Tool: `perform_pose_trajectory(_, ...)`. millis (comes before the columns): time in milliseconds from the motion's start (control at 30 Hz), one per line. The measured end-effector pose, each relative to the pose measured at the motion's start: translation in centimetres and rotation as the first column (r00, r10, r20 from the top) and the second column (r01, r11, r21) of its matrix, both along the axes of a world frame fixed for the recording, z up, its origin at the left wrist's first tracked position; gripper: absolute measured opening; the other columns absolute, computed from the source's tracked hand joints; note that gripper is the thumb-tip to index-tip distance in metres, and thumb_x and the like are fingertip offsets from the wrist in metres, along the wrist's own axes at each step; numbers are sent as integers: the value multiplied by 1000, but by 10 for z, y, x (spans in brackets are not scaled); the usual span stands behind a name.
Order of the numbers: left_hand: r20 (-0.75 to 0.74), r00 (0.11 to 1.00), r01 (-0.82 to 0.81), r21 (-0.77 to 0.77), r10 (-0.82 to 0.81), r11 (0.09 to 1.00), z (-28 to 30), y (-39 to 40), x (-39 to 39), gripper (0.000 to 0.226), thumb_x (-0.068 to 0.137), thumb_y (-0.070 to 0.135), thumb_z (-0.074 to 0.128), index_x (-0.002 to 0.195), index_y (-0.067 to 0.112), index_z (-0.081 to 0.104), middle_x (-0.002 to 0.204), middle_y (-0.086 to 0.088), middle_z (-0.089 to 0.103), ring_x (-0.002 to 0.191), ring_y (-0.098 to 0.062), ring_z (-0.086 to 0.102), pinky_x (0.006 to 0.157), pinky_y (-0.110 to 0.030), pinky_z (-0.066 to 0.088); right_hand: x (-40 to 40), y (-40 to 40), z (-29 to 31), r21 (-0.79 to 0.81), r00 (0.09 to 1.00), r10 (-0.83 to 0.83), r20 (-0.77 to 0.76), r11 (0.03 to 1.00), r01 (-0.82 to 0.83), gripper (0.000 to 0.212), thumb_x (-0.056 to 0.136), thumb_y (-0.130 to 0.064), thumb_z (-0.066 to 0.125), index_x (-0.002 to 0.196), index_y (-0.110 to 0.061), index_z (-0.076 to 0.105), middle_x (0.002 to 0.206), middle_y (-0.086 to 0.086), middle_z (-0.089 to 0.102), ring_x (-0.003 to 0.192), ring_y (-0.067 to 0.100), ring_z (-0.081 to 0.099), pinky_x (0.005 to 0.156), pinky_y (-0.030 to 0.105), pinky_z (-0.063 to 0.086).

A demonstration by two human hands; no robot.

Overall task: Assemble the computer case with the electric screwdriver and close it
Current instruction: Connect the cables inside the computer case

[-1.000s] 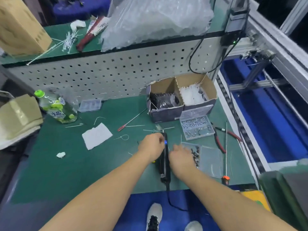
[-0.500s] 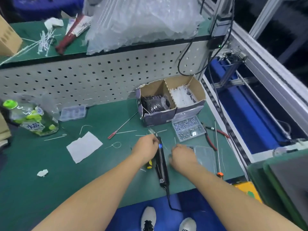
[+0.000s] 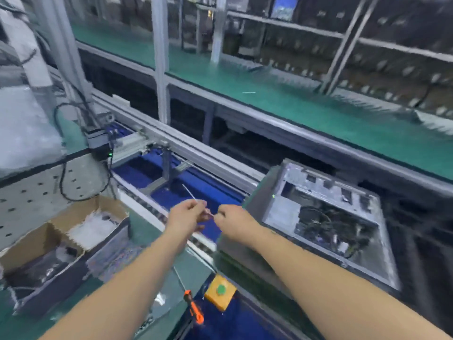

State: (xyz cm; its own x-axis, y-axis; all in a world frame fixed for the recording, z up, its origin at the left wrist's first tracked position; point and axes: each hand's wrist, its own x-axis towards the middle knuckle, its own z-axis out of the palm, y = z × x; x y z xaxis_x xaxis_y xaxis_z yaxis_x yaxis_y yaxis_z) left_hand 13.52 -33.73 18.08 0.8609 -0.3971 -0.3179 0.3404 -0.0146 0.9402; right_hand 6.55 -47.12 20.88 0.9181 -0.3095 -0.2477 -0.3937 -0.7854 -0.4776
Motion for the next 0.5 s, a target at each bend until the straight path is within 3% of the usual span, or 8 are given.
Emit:
perform_pose_trajectory(133,101,974,204,-5,-203,979,24,-103,-43,18,99,17,63,86,7,68,77,-8,74,65,-13,70,61,-29,53,-66,-106,17,78,977,-204,71,977,198,35,103,-27,49,70,-17,42,71,5,49,74,27,50,64,36,33)
perform_pose_trajectory(300,223,907,353,58,-357,934,42,-223,-85,22,100,18,63,91,0,72,81,-15,76,76,-22,76,63,-30,60,-135,-221,18,269,943,-327,66,915,299,21,104,-25,53,87,-15,60,64,0,63,46,16,55,45,22,40)
perform_pose_trajectory(400,350,860,285,275,-371,918,34,-285,-104,27,102,19,54,89,3,72,82,-15,76,74,-23,75,67,-40,62,-170,-284,5,185,906,-408,115,905,384,20,108,-21,49,91,-15,58,69,4,58,57,21,51,51,29,36)
perform_pose_trajectory(433,414,803,262,399,-428,879,30,-303,-106,30,101,20,52,84,4,71,80,-14,75,75,-27,72,67,-42,58,-180,-302,0,107,900,-418,122,907,407,20,109,-21,46,95,-15,58,74,3,59,63,22,53,54,32,37)
perform_pose_trajectory(500,440,625,254,667,-645,701,19,-334,-108,31,97,25,51,75,8,65,74,-8,69,76,-29,64,63,-35,46,-195,-330,-9,48,883,-455,113,890,453,20,110,-19,40,103,-13,58,79,4,60,67,22,54,55,34,37)
